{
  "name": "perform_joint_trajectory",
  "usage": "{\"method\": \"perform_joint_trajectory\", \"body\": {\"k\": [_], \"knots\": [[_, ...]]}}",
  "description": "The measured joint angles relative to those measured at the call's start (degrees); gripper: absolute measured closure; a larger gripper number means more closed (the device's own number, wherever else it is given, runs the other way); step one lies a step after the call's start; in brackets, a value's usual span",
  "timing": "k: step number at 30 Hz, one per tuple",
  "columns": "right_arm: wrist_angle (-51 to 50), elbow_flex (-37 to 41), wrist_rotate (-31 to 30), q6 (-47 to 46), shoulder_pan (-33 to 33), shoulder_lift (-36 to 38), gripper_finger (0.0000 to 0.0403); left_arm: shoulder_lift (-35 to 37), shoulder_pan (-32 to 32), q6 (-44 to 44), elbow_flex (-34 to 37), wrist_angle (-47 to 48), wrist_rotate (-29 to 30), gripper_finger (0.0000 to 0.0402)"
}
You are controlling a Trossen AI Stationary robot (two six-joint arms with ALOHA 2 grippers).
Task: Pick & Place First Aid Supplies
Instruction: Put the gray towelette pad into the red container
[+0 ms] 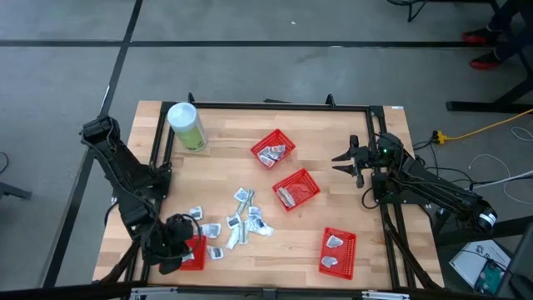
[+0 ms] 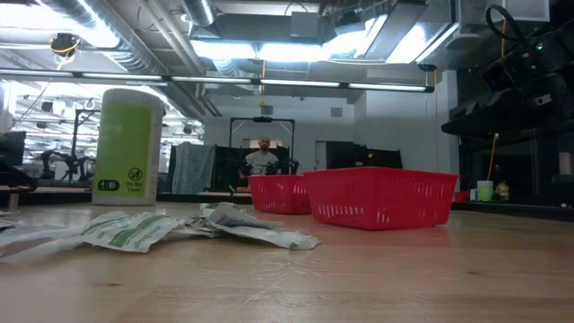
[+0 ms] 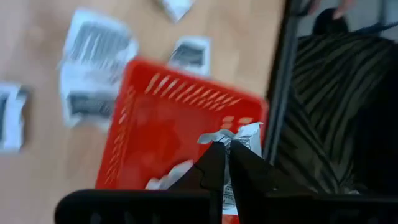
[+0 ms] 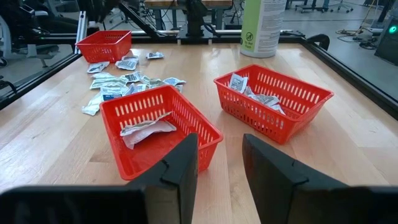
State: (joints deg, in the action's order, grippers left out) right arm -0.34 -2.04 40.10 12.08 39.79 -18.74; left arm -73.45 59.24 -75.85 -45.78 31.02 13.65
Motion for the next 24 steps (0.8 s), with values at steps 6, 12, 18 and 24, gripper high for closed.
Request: {"method": "perform_joint_trajectory", "body": {"k": [6,12,18,24], "knots": [[0.00,0.00,0.00,0.00,0.00,0.00,0.0276,0.00,0.02,-5.70,0.00,4.86,-2.73,0.0385],[0.00,0.00,0.01,0.00,0.00,0.00,0.0276,0.00,0.02,-6.52,0.00,5.31,-2.88,0.0385],[0.00,0.00,0.00,0.00,0.00,0.00,0.0276,0.00,0.02,-9.22,0.00,7.99,-2.70,0.0384],[-0.01,0.00,0.01,0.00,0.00,0.00,0.0276,0.00,0.02,-11.93,0.00,9.74,-2.80,0.0384]]}}
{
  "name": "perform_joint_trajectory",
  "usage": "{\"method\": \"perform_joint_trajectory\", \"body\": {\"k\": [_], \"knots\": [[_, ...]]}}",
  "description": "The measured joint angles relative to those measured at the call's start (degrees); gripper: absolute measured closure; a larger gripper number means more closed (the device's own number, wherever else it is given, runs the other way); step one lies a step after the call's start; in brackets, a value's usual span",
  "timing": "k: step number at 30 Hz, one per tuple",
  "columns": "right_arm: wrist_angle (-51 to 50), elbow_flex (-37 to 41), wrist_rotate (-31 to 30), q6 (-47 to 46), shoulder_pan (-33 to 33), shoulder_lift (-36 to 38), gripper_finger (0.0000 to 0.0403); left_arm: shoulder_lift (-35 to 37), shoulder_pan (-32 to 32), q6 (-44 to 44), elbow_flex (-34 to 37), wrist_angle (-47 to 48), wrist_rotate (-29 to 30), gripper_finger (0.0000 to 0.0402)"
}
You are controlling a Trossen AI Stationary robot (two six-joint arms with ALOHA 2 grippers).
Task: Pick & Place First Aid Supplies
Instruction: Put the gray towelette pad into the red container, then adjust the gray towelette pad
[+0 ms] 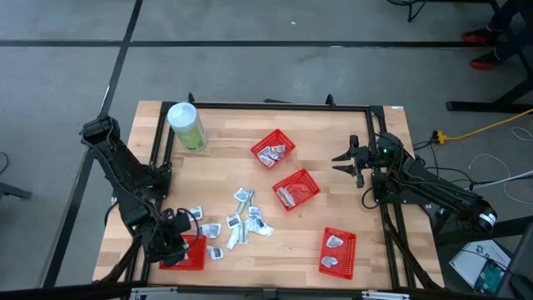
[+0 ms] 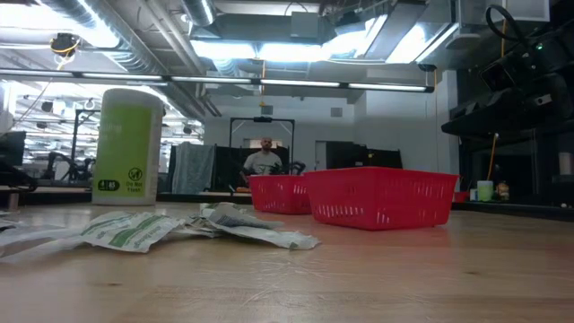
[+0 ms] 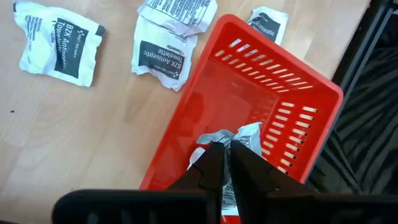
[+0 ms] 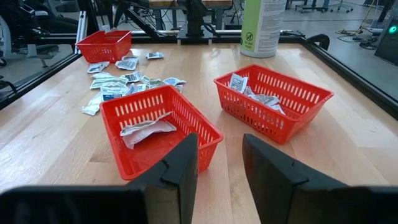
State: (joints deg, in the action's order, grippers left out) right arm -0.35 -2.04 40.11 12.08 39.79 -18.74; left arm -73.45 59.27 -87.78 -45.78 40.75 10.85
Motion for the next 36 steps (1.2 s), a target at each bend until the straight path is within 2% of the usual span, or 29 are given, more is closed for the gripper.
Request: {"method": "perform_joint_trajectory", "body": {"k": [4,12,18,26,36], "knots": [[0.01,0.00,-0.01,0.02,0.00,0.00,0.0276,-0.01,-0.04,-0.89,0.00,0.00,0.82,0.0373],[0.01,0.00,-0.01,0.01,0.00,0.00,0.0276,-0.02,-0.09,-5.87,0.00,0.49,4.42,0.0315],[0.01,0.00,0.01,0.01,0.00,0.00,0.0276,-0.02,-0.11,-4.74,0.00,0.47,4.49,0.0286],[0.01,0.00,0.01,0.01,-0.01,0.00,0.0276,0.60,-1.48,-5.54,0.00,0.36,3.18,0.0291],[-0.01,0.00,0.01,0.00,0.00,0.00,0.0276,4.95,-10.61,5.05,0.00,2.07,2.94,0.0316]]}}
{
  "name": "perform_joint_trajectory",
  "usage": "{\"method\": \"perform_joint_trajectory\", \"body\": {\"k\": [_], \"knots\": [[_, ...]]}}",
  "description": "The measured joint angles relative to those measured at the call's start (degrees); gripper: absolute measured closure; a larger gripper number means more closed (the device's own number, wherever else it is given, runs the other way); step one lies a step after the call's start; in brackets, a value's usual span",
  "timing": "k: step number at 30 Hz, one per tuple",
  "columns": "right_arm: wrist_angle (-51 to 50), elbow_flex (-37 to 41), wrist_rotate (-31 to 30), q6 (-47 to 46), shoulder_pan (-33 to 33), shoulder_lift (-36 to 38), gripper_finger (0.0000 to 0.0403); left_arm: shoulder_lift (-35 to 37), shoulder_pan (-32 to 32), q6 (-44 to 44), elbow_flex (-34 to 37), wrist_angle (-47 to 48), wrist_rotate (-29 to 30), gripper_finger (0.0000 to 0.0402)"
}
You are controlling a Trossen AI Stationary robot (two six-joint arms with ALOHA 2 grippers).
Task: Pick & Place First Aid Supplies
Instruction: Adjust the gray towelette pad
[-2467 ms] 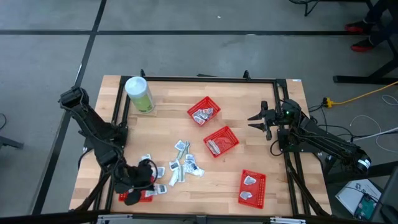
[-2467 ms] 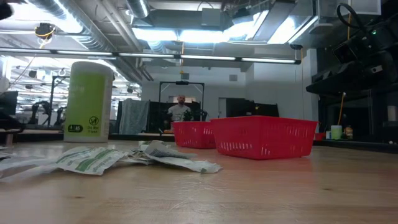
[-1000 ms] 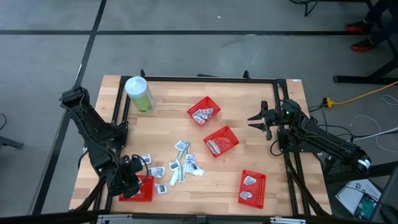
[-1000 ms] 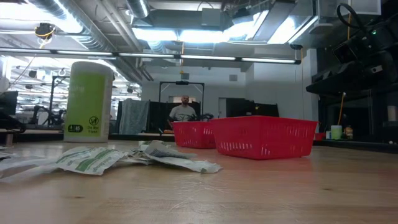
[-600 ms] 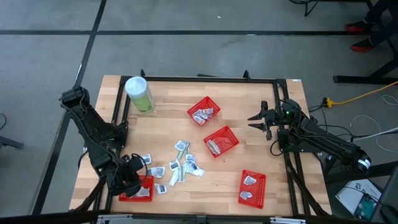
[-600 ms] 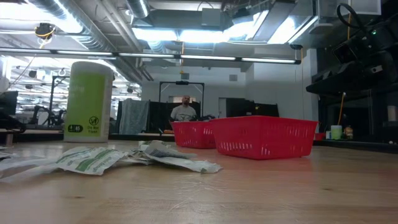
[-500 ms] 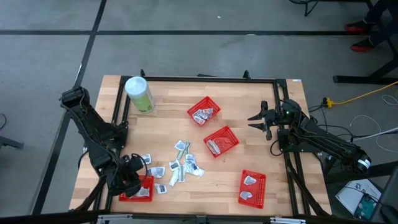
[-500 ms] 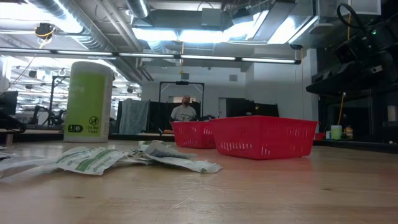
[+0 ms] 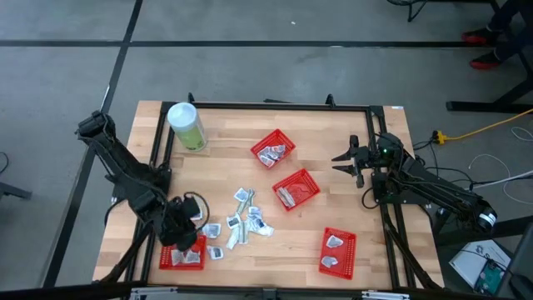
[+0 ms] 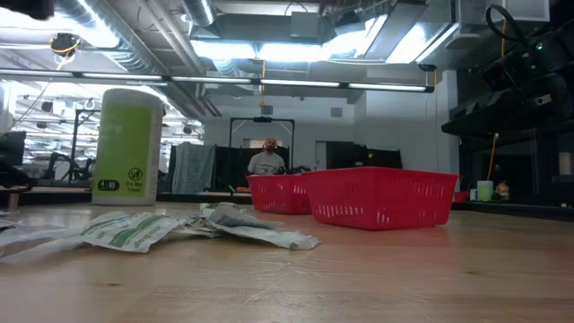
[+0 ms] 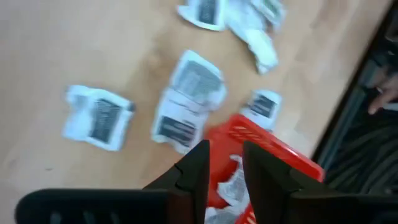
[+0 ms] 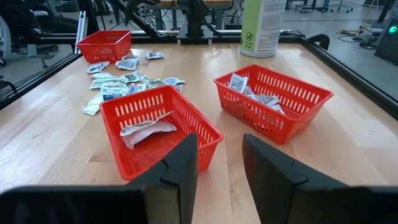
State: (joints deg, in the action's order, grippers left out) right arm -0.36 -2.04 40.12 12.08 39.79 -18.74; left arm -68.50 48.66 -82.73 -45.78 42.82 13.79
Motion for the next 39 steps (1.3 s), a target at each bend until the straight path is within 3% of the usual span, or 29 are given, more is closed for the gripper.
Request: {"method": "perform_joint_trajectory", "body": {"k": [6,10,16,25,31,39], "knots": [[0.02,0.00,-0.02,0.01,-0.02,0.00,0.0276,0.68,-6.07,-2.89,0.00,12.63,-6.31,0.0358],[0.02,0.00,0.00,0.00,0.00,0.00,0.0276,0.62,-10.17,1.07,0.98,17.52,-11.32,0.0395],[0.02,0.00,-0.02,0.00,-0.02,0.00,0.0276,0.58,-16.40,8.84,7.17,7.15,-26.60,0.0400],[0.02,0.00,-0.01,0.01,0.00,0.00,0.0276,0.53,-23.82,17.78,15.19,-2.28,-38.47,0.0400],[0.02,0.00,-0.02,0.00,0.00,0.00,0.0276,0.53,-27.32,21.21,20.34,-13.85,-42.30,0.0400],[0.02,0.00,0.00,0.02,0.00,0.00,0.0276,-1.29,-27.64,28.71,23.68,-20.12,-42.39,0.0401]]}}
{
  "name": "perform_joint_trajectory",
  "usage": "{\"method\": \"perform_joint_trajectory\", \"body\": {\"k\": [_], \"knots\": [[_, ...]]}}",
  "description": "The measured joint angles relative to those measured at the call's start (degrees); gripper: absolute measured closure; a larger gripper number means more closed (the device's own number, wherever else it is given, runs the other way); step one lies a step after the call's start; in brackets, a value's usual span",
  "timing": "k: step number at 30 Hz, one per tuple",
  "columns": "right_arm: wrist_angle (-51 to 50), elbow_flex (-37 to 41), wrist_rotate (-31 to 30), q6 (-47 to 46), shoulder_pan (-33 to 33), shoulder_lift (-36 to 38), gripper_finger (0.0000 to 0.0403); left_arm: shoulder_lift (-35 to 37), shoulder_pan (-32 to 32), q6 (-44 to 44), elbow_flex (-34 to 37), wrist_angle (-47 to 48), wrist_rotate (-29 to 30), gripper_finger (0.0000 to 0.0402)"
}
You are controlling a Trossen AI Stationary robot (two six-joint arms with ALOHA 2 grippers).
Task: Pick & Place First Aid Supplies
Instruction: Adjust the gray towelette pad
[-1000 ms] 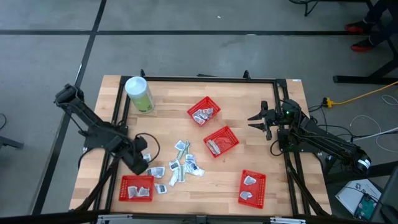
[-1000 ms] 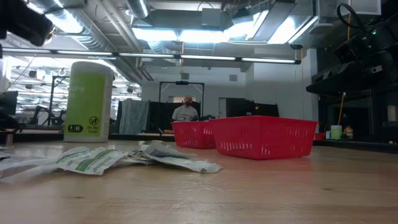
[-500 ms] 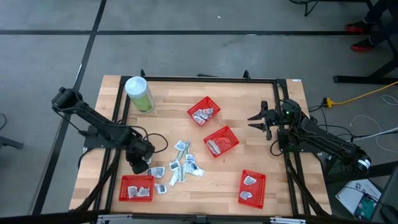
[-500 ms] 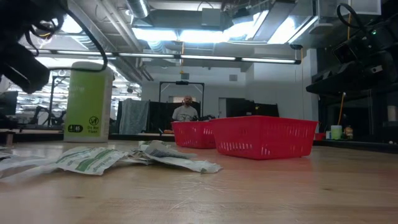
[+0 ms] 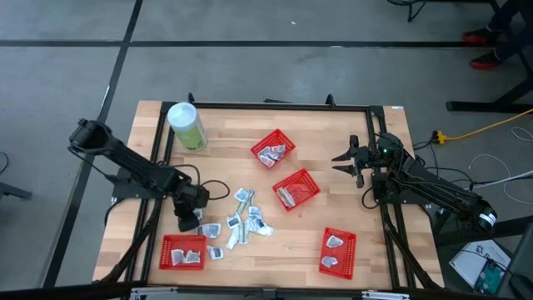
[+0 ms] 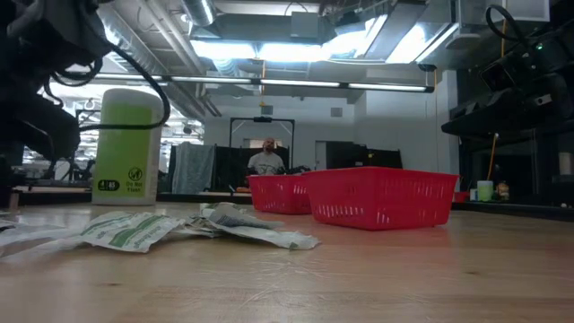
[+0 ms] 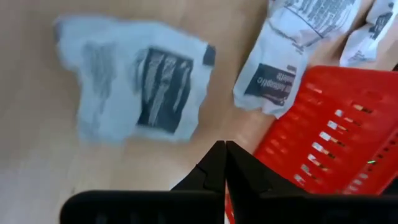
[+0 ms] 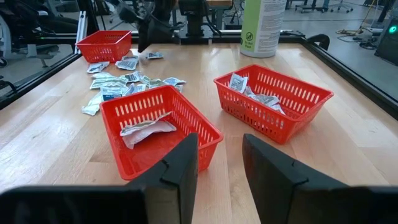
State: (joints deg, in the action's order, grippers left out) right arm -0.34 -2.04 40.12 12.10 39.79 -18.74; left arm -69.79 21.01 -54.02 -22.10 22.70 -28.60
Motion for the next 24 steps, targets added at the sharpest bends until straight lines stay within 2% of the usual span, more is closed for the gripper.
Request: {"method": "perform_joint_trajectory", "body": {"k": [7,16,24], "knots": [[-0.02,0.00,-0.02,-0.02,0.00,0.00,0.0276,-6.20,0.31,9.40,0.48,-8.11,-1.52,0.0400],[0.00,0.00,-0.02,-0.01,0.00,0.00,0.0276,-11.95,-0.70,17.09,0.43,-17.59,-3.80,0.0400],[0.00,0.00,-0.01,-0.01,0.00,0.00,0.0276,-12.23,-3.23,24.37,0.55,-25.48,0.94,0.0400]]}}
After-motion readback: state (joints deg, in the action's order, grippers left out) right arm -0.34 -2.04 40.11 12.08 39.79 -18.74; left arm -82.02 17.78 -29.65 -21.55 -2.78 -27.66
